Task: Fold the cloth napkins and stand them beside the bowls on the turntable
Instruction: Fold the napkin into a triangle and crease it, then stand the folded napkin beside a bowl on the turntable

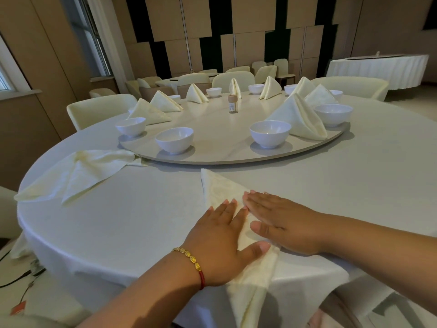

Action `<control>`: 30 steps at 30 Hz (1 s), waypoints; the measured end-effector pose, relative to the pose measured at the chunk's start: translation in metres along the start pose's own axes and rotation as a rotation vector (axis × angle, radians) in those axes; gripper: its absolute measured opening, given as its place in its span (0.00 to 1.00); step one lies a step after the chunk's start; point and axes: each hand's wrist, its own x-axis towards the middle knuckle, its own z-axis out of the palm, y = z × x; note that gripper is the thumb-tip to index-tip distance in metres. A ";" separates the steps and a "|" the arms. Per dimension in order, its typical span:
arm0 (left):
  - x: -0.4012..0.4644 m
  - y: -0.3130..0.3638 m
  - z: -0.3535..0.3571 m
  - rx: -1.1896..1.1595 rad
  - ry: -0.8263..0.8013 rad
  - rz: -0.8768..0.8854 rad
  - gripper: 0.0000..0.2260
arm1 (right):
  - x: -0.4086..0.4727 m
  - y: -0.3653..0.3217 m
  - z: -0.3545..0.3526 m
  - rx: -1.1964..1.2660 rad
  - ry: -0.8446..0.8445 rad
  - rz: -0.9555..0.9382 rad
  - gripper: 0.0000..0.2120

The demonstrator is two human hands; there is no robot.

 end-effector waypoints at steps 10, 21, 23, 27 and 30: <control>0.001 -0.006 -0.005 -0.058 -0.043 -0.017 0.41 | -0.002 -0.001 -0.002 -0.029 -0.023 -0.021 0.39; 0.053 -0.060 -0.015 -0.083 -0.036 -0.140 0.29 | -0.004 -0.001 -0.004 -0.021 -0.033 -0.026 0.45; 0.059 -0.062 -0.014 -0.065 -0.027 -0.137 0.28 | -0.004 -0.002 -0.004 -0.027 -0.024 -0.023 0.45; 0.046 -0.064 -0.010 -0.076 -0.010 -0.069 0.29 | -0.003 0.003 0.001 -0.028 -0.002 -0.043 0.49; 0.014 -0.054 -0.010 -0.087 -0.031 0.038 0.31 | -0.003 0.002 0.001 -0.019 0.005 -0.038 0.47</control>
